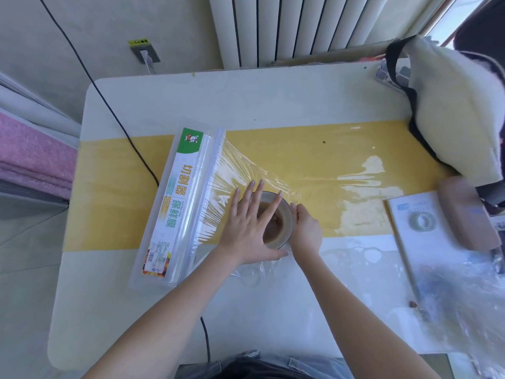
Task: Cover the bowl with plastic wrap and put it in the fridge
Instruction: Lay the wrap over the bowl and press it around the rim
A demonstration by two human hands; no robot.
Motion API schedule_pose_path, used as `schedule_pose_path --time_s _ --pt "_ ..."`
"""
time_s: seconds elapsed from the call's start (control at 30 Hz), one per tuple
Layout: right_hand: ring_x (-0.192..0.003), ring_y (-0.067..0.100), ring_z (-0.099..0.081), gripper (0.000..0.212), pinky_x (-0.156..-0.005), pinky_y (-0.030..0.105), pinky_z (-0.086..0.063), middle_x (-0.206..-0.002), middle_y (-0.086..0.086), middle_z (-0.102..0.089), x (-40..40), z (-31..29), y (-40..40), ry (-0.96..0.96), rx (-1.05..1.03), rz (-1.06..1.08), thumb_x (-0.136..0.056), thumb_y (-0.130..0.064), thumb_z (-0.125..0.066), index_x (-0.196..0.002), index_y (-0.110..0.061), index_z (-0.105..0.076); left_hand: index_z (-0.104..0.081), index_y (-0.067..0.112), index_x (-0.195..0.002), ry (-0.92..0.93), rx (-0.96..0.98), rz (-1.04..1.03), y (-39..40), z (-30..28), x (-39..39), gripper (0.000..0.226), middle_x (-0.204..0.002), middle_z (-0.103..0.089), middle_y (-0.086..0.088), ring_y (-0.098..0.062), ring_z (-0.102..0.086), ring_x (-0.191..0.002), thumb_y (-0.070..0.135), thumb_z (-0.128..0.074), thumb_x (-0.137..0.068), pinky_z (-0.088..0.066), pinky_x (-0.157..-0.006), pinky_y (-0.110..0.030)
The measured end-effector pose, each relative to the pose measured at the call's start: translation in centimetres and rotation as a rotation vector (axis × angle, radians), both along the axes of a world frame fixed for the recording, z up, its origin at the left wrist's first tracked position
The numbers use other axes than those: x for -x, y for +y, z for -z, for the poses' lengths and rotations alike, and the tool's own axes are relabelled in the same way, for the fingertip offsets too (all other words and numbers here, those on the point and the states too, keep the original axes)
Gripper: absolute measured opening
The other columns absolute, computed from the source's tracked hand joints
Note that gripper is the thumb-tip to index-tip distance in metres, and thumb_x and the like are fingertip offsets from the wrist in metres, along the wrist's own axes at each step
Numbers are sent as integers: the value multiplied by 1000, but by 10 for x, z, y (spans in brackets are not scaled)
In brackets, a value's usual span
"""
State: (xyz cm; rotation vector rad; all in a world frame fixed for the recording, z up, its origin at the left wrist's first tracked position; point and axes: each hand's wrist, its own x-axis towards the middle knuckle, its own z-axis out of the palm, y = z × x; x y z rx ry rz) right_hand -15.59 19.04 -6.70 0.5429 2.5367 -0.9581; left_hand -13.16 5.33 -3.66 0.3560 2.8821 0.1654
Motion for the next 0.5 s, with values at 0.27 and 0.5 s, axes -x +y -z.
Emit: schedule_pose_path --time_s 0.27,0.5 --pt "-53 23 -44 45 -48 27 -29 -56 -1 -49 -3 -3 7 -68 82 89 -95 -49 -41 -66 -16 -43 2 26 -153 -26 78 54 -2 -1 1 122 -159 -1 -22 -40 2 -146 79 -48 -55 -5 -115 -59" --pt "-44 13 -36 23 -42 21 -29 -55 -5 -43 -9 -3 19 -172 644 543 -92 -41 -57 -83 -20 -54 -11 27 -153 -32 25 20 1 -5 0 111 -149 -27 -21 -42 -27 -134 72 -46 -56 -21 -109 -52"
